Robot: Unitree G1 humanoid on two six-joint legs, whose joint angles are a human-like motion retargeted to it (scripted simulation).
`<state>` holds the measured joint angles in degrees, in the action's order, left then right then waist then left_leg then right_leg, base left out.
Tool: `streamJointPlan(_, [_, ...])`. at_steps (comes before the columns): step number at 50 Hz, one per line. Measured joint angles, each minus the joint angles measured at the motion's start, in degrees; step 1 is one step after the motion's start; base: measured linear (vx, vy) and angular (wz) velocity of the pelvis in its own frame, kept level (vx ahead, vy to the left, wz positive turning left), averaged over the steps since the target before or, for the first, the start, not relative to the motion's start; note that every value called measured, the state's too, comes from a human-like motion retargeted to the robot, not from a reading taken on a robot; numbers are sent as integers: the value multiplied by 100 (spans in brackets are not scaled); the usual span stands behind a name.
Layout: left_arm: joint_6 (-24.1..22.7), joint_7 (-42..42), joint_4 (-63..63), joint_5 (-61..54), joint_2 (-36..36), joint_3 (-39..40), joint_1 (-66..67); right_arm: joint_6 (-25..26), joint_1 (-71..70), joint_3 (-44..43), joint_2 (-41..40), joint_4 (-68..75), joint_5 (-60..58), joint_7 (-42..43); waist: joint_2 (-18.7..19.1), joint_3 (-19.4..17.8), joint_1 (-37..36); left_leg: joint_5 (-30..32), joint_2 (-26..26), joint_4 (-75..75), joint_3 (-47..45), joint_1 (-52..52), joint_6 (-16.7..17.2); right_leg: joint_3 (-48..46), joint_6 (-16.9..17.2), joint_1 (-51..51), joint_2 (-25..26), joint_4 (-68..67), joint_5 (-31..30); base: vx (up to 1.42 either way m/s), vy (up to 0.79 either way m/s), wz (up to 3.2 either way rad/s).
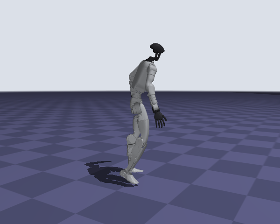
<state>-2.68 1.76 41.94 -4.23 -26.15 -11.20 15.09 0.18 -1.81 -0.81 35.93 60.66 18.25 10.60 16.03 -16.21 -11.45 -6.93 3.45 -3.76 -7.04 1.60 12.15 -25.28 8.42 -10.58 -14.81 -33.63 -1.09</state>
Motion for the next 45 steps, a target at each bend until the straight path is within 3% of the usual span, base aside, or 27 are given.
streamJointPlan(3, [-86, 0, -486, -270, -131, -41, -163, 41, -195, 126, 96, 39, 66, -5, -64, -190, 181, -115, -147, 63, 472, 92, -24, 360, 72, -198, 156, 1118, -91, 33, -2, 150])
streamJointPlan(8, [-231, -241, -973, -84, -388, -170, -333, 62, -456, 228, 277, 154, 166, -145, -176, -533, 451, -346, -514, 128, 1185, 332, 39, 881, 474, -379, 180, 3188, -861, 38, -9, 144])
streamJointPlan(10, [-284, -298, -1064, 22, -469, -221, -334, 53, -494, 199, 359, 189, 163, -178, -111, -630, 566, -450, -564, 119, 1490, 460, 119, 948, 658, -385, 213, 3719, -779, 45, -18, 152])
streamJointPlan(13, [-345, -345, -1148, 205, -608, -289, -254, 24, -412, 107, 491, 194, 147, -134, 115, -673, 729, -564, -521, 65, 2030, 662, 213, 1234, 658, -348, 312, 3789, -512, 50, -23, 167])
streamJointPlan(17, [-372, -430, -1135, 525, -646, -218, -87, 8, -259, 25, 797, 235, 84, -58, 429, -620, 957, -493, -724, 54, 2611, 888, 85, 1151, 654, -42, -108, 3591, -1056, 51, -15, 169])
streamJointPlan(19, [-317, -457, -1061, 591, -540, -66, 67, 28, -242, 16, 976, 276, 5, -73, 666, -536, 963, -364, -691, 131, 2278, 885, 78, 932, 646, 99, -199, 3495, -1007, 45, -18, 103])
streamJointPlan(22, [-191, -453, -945, 563, -321, 139, 370, 87, -289, 2, 1207, 310, -93, -164, 973, -398, 855, -218, -543, 265, 1072, 750, 109, 736, 658, 219, -157, 3414, -813, 39, -24, 44])
streamJointPlan(25, [-121, -510, -852, 524, -243, 152, 689, 102, -352, 12, 1324, 281, -89, -223, 1107, -231, 675, -196, -458, 215, 197, 540, 148, 609, 658, 307, -53, 3493, -709, 34, -27, 16])
streamJointPlan(28, [-104, -730, -696, 544, -269, -26, 821, 83, -413, 101, 1372, 236, -60, -266, 1154, -113, 492, -44, -475, -24, 417, 263, 138, 483, 658, 384, 12, 3579, -596, 31, -19, 19])
streamJointPlan(34, [-9, -917, -407, 572, -71, -389, 646, 150, -737, 444, 1398, 269, -200, -277, 1059, -389, 270, 278, -542, -124, 752, -297, -23, 308, 658, 653, -97, 3524, -330, 27, -6, 20])
streamJointPlan(41, [19, -1058, -428, 488, 296, -545, 449, 177, -774, 494, 1235, 262, -333, -391, 822, -622, 4, 384, -416, -124, -562, -1012, -30, -113, 650, 1008, -113, 3248, -5, 29, -1, 40])
streamJointPlan(43, [80, -1284, -431, -53, 449, -386, 462, 197, -749, 480, 1107, 264, -315, -488, 712, -622, -93, 343, -334, -124, -879, -1146, 4, -204, 611, 1096, -52, 3145, 96, 35, 3, 22])
streamJointPlan(45, [96, -1223, -436, 544, 381, -454, 532, 176, -685, 482, 957, 246, -372, -455, 589, -571, -201, 415, -228, -124, -1009, -1182, 23, -220, 573, 1185, 44, 3041, 200, 39, 6, -3])
